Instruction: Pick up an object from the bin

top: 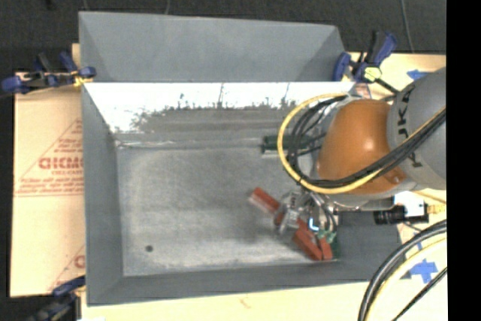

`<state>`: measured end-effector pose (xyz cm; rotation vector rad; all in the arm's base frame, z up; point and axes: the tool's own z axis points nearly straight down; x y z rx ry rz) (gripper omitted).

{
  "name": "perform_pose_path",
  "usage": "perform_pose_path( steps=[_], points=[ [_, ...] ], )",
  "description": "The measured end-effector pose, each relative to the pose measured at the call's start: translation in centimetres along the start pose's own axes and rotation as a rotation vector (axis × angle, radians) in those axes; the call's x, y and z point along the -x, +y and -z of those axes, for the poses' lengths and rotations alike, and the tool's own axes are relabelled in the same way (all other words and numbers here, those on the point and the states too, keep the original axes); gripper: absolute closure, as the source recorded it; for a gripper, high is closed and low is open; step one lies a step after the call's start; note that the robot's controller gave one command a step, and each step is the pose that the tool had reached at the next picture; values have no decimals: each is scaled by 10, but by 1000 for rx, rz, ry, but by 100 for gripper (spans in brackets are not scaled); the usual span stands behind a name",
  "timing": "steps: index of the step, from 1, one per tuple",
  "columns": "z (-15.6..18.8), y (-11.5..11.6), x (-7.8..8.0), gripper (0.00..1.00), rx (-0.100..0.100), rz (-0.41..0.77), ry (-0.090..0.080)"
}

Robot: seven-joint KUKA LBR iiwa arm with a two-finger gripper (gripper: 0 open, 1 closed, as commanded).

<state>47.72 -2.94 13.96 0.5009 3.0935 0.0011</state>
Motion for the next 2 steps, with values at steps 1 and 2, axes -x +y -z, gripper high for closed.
perform_pose_path(
  steps=[1,2],
  points=[
    [62,4,4,100,1,1,-1],
    [58,4,3,0,-1,0,5]
  ],
)
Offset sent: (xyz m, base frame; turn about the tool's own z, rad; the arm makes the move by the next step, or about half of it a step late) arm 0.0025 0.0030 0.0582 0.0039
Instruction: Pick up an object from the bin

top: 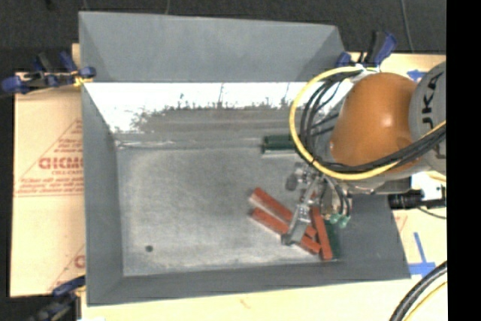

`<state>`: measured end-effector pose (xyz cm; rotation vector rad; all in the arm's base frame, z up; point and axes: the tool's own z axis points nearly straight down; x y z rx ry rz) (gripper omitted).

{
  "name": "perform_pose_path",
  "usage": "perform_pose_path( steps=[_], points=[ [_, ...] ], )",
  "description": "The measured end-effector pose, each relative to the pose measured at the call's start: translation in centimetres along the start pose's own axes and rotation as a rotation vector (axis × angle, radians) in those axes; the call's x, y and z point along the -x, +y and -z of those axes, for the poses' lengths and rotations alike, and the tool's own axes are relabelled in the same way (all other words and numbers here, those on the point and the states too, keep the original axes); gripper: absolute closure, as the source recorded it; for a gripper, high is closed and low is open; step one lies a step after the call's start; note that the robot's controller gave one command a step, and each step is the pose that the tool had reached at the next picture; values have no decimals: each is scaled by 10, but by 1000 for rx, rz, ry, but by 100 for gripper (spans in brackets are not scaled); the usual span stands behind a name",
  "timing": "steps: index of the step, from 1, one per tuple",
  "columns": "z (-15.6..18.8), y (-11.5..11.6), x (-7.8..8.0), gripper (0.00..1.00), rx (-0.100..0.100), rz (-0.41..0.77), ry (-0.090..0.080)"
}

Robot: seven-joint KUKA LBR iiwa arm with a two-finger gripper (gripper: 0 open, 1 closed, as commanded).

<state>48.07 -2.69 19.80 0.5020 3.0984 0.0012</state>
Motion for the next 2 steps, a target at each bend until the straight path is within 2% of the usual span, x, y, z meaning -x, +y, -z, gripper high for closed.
perform_pose_path(
  steps=[1,2],
  points=[
    [-132,-25,36,0,-3,47,4],
    [-128,-24,36,100,-1,47,0]
  ],
)
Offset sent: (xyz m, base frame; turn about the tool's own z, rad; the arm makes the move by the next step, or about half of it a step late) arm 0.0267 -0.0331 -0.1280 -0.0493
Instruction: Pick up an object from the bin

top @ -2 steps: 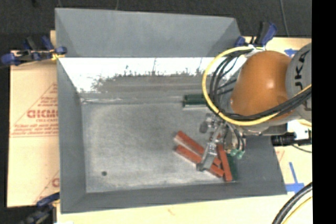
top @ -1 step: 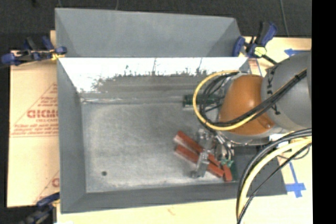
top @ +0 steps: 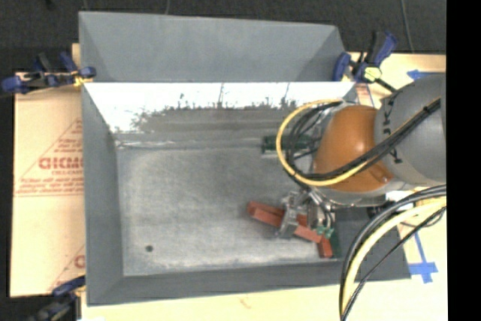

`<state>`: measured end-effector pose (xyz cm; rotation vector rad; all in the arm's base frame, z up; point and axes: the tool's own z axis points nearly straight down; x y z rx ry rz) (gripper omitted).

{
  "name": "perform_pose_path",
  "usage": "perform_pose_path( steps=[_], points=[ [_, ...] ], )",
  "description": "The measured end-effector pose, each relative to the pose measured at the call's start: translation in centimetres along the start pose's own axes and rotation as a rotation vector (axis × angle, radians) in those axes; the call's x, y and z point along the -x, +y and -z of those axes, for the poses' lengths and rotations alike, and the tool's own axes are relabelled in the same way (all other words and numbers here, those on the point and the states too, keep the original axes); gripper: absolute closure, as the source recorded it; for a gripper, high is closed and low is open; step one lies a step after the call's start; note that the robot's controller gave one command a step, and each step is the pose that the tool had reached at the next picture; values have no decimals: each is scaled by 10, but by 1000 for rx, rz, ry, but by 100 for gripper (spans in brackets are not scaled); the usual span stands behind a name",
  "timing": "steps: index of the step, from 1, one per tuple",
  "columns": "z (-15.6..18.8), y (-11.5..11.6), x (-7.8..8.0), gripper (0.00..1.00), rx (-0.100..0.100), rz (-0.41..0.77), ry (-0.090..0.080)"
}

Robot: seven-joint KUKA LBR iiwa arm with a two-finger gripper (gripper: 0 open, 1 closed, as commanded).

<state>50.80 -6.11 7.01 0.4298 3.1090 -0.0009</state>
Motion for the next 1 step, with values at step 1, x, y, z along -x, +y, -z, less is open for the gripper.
perform_pose_path(
  steps=[1],
  points=[
    [147,7,2,100,3,-13,-8]
  ],
)
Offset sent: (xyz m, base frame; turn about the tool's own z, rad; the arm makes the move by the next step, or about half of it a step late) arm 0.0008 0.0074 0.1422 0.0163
